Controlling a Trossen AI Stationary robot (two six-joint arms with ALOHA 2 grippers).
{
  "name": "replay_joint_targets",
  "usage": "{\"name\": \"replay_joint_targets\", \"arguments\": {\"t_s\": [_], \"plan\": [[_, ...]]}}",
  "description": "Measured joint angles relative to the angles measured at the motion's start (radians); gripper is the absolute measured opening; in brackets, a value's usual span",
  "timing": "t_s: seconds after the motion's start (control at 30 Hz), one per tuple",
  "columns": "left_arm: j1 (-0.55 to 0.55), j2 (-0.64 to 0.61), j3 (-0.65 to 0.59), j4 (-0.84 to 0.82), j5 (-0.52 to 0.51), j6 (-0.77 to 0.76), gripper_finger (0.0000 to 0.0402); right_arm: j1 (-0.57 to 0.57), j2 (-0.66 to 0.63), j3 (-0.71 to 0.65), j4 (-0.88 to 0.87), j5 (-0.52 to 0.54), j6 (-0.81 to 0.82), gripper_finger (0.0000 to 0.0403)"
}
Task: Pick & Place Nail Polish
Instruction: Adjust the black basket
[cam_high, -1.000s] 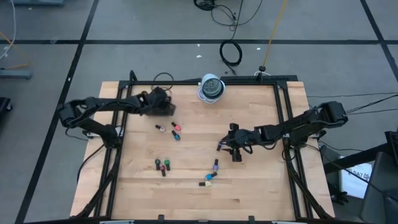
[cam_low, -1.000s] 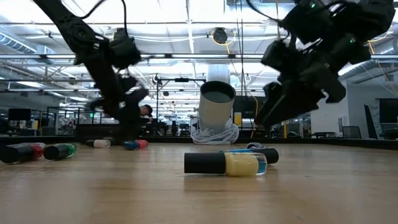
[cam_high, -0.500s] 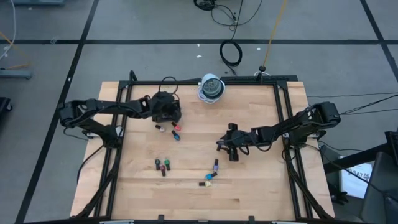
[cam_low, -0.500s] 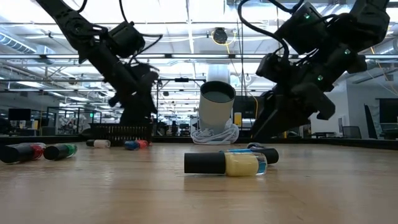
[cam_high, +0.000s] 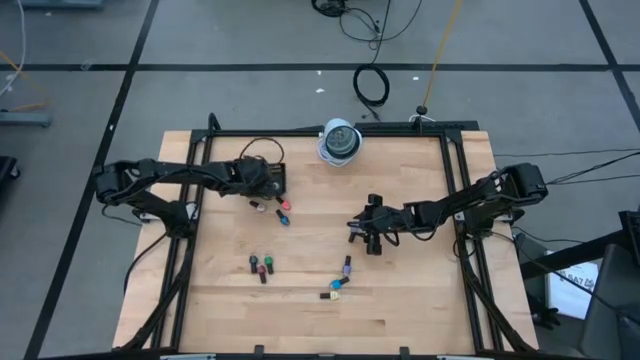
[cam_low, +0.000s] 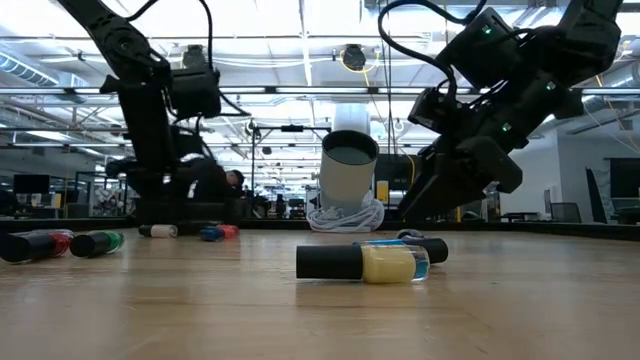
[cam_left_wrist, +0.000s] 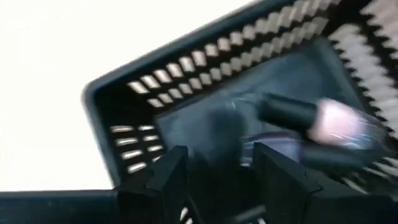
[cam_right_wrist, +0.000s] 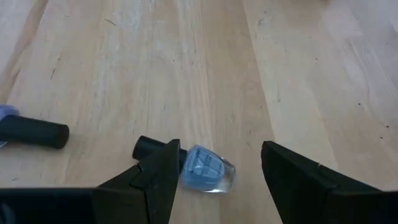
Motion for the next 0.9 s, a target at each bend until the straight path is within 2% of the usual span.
{"name": "replay_joint_targets", "arguments": {"t_s": [0.37,0.8,0.9], "plan": [[0.131,0.0,0.0,-0.048,-0.216,0.24,0.0179,-0.018,0.0,0.0,0.0,0.0,0.0,0.0212],[0.423,0.0,0.0,0.037,-0.266,0.498,0.0179,-0.018,0.0,0.0,0.0,0.0,0.001,0.0212],[0.418,0.0,0.0,0.063,-0.284,0.474,0.0179,-0.018,0.0,0.0,0.002,0.0,0.024,0.0212]]}}
